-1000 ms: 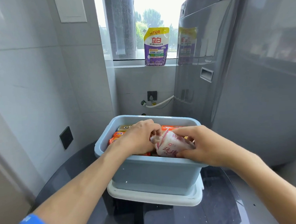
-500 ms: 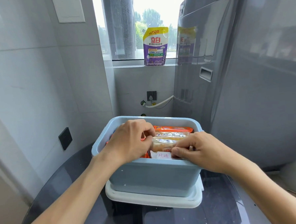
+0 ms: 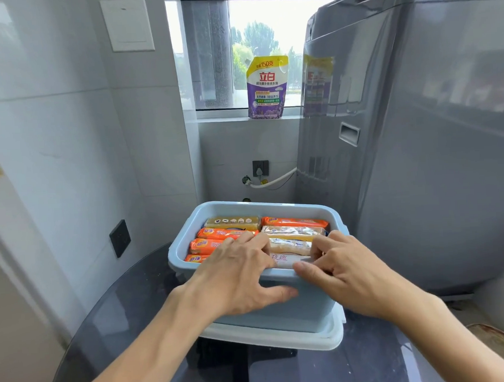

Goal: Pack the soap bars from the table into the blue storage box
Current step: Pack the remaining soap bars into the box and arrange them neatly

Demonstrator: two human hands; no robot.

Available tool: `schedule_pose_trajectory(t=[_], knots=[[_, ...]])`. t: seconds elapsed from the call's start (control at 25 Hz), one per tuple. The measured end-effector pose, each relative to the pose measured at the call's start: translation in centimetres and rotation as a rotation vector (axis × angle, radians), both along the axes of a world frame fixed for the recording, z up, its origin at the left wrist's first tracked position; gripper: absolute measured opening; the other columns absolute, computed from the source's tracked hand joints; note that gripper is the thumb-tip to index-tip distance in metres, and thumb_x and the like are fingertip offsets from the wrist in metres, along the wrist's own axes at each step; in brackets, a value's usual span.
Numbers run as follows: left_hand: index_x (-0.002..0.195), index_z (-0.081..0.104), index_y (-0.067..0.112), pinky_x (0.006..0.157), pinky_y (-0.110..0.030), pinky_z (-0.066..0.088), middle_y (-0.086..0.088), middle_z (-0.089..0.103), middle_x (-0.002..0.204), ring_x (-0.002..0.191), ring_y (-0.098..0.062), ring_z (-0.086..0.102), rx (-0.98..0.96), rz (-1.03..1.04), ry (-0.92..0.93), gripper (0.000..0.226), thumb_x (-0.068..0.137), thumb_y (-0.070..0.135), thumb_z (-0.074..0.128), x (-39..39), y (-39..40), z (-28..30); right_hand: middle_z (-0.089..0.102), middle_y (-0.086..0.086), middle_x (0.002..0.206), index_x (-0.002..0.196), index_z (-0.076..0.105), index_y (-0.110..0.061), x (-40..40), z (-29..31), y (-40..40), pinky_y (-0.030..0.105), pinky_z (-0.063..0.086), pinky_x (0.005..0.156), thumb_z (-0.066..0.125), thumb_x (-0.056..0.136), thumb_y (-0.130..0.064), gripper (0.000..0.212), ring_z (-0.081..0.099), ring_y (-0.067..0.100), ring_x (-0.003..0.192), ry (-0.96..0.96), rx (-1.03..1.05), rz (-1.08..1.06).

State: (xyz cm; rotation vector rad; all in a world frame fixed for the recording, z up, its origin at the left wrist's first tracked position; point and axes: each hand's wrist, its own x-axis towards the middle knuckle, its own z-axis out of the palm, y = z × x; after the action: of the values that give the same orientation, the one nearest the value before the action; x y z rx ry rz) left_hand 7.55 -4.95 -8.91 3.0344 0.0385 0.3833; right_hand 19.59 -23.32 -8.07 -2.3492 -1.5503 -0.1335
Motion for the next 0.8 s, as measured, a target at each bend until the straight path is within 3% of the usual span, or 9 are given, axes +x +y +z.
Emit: schedule_pose_trajectory(t=[0.12, 0.2, 0.36, 0.52, 0.6, 0.68, 0.76, 0.8], knots=[[0.109, 0.067, 0.035, 0.080, -0.029, 0.028, 0.015, 0.039, 0.104, 0.099, -0.008, 0.036, 0.007, -0.007, 0.017, 0.059, 0.074, 0.077, 0.046, -0.2, -0.1, -0.2, 0.042, -0.014, 0.093, 0.091, 0.075, -0.033, -1.3, -0.6, 0.4, 0.024, 0.026, 0.084, -0.001, 0.085, -0.075, 0.087, 0.032, 0.011, 0.090, -0.135, -0.099, -0.115], [0.112, 0.064, 0.035, 0.077, -0.029, 0.028, 0.013, 0.037, 0.102, 0.098, -0.010, 0.036, 0.023, -0.010, 0.022, 0.052, 0.076, 0.071, 0.052, -0.3, 0.0, -0.3, 0.038, -0.013, 0.092, 0.097, 0.075, -0.036, -1.7, -0.8, 0.3, 0.023, 0.021, 0.082, -0.004, 0.083, -0.079, 0.091, 0.028, 0.012, 0.089, -0.153, -0.077, -0.162], [0.107, 0.064, 0.035, 0.071, -0.030, 0.040, 0.012, 0.056, 0.100, 0.094, -0.014, 0.058, -0.026, -0.014, 0.015, 0.038, 0.078, 0.058, 0.057, -0.3, 0.1, -0.5, 0.048, -0.013, 0.089, 0.107, 0.070, -0.036, -2.4, -1.4, 0.2, 0.027, 0.030, 0.088, 0.022, 0.077, -0.080, 0.071, 0.034, 0.014, 0.087, -0.229, -0.119, -0.211], [0.105, 0.064, 0.036, 0.073, -0.033, 0.045, 0.008, 0.067, 0.099, 0.093, -0.017, 0.062, -0.093, 0.016, 0.048, 0.033, 0.075, 0.052, 0.060, -0.9, 0.3, -0.5, 0.064, -0.010, 0.100, 0.104, 0.070, -0.033, -3.2, -1.3, 0.4, 0.032, 0.032, 0.089, 0.045, 0.082, -0.065, 0.046, 0.050, 0.018, 0.096, -0.259, -0.165, -0.270], [0.112, 0.065, 0.035, 0.082, -0.039, 0.050, 0.005, 0.069, 0.106, 0.099, -0.020, 0.062, -0.108, 0.025, 0.059, 0.038, 0.076, 0.049, 0.064, -1.6, 0.5, -0.1, 0.067, -0.003, 0.104, 0.105, 0.070, -0.025, -3.9, -1.8, 0.5, 0.036, 0.032, 0.089, 0.056, 0.084, -0.053, 0.037, 0.054, 0.026, 0.100, -0.291, -0.066, -0.310], [0.125, 0.060, 0.039, 0.087, -0.043, 0.050, 0.002, 0.069, 0.114, 0.106, -0.021, 0.061, -0.128, 0.024, 0.039, 0.048, 0.078, 0.046, 0.068, -2.5, 0.6, -0.1, 0.066, 0.008, 0.112, 0.114, 0.068, -0.014, -6.5, -3.1, 0.3, 0.042, 0.035, 0.093, 0.066, 0.083, -0.030, 0.036, 0.054, 0.036, 0.104, -0.231, 0.195, -0.335], [0.132, 0.055, 0.039, 0.086, -0.042, 0.049, 0.000, 0.069, 0.116, 0.108, -0.022, 0.060, -0.107, 0.023, 0.010, 0.055, 0.079, 0.043, 0.068, -3.2, 0.6, -0.2, 0.063, 0.012, 0.114, 0.117, 0.066, -0.010, -10.6, -4.5, 0.3, 0.046, 0.041, 0.090, 0.065, 0.083, -0.019, 0.035, 0.054, 0.037, 0.101, -0.206, 0.490, -0.226], [0.130, 0.057, 0.036, 0.084, -0.040, 0.049, -0.001, 0.069, 0.114, 0.106, -0.023, 0.060, -0.097, 0.023, -0.004, 0.053, 0.079, 0.042, 0.067, -3.3, 0.5, -0.2, 0.065, 0.009, 0.108, 0.110, 0.066, -0.011, -12.8, -5.1, 0.2, 0.047, 0.044, 0.085, 0.063, 0.084, -0.020, 0.028, 0.055, 0.034, 0.094, -0.179, 0.518, -0.075]])
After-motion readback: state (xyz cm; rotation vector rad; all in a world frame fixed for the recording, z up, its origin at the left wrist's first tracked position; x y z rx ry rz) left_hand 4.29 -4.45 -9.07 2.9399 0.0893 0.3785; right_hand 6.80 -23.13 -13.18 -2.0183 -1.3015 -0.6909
